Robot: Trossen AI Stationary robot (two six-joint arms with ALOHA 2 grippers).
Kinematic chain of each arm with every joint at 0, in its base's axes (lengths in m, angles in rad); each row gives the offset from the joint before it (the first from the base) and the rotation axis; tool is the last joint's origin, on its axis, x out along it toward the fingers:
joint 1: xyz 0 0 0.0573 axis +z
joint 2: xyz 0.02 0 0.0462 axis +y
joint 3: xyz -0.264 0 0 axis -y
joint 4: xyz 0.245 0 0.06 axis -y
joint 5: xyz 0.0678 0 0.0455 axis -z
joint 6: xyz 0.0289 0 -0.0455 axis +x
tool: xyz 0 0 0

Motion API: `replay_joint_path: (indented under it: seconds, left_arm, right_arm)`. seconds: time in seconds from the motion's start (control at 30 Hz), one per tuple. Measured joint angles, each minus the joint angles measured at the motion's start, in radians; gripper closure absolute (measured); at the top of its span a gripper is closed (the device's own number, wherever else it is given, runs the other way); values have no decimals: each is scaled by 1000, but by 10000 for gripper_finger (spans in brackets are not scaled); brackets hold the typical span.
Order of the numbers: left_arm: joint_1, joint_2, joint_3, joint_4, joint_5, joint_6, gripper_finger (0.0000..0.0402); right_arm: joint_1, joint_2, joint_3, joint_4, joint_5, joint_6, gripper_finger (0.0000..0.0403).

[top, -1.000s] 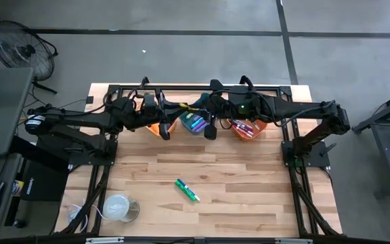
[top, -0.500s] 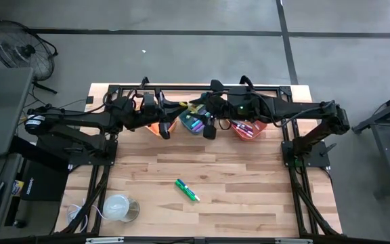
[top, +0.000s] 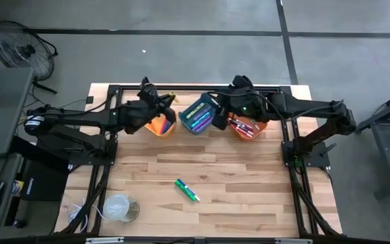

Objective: Pick & Place Markers
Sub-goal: Put the yellow pen into the yellow bin

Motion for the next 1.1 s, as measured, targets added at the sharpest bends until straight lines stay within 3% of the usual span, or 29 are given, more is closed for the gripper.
replay_joint_path:
  seconds: [0.1, 0.23, 0.53, 0.73, 1.1]
  left_arm:
    - [37, 0, 0, -175, 3, -163, 376]
    - [106, 1, 0, -377, 82, -320, 376]
    - [257, 67, 0, -634, 357, -374, 376]
    - [306, 155, 0, -706, 486, -365, 376]
    - [304, 320, 0, -705, 556, -349, 376]
  right_arm:
    - [-12, 0, 0, -71, -6, 47, 197]
    - [-27, 0, 0, -124, -34, 77, 200]
    - [-37, 0, 0, -134, -39, 85, 202]
    - [-37, 0, 0, -133, -42, 87, 203]
    - [-37, 0, 0, -133, -52, 102, 203]
